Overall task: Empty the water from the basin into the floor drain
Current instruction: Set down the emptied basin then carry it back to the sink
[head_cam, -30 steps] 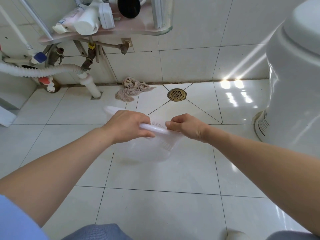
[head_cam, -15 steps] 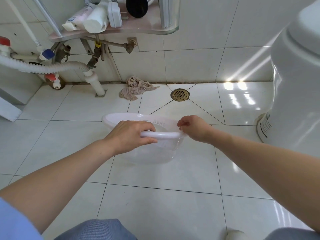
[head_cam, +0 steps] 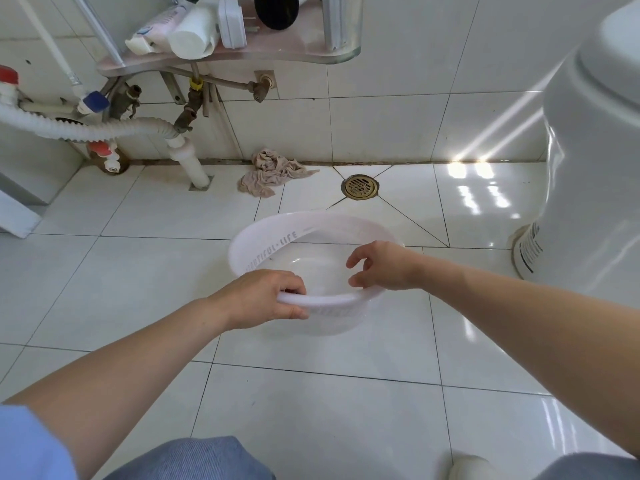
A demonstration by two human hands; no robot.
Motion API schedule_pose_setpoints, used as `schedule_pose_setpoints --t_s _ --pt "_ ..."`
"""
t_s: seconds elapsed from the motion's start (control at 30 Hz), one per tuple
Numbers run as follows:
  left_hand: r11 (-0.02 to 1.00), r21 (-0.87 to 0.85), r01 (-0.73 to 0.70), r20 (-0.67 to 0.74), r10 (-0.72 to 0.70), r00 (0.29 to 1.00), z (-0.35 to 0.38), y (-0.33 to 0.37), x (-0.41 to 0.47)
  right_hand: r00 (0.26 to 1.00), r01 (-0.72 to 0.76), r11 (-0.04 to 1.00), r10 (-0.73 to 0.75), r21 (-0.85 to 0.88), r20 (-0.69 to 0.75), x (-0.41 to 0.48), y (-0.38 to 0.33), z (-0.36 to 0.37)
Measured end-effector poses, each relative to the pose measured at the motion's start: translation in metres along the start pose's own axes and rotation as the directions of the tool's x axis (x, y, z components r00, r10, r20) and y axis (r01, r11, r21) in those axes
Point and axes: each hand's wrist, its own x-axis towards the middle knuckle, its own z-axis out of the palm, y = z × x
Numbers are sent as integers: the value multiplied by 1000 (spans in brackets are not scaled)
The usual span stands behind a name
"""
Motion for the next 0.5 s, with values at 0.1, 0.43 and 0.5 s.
schedule_pose_setpoints --t_s 0.1,0.43,0.5 --pt "998 -19 52 77 -50 996 14 -5 -1 995 -41 999 43 -24 92 0 6 7" --pt "989 113 99 276 -127 953 51 -25 -15 961 -74 979 120 -188 248 2 27 31" --pt "985 142 94 319 -135 938 55 -29 -16 953 -79 975 135 -208 271 1 28 32"
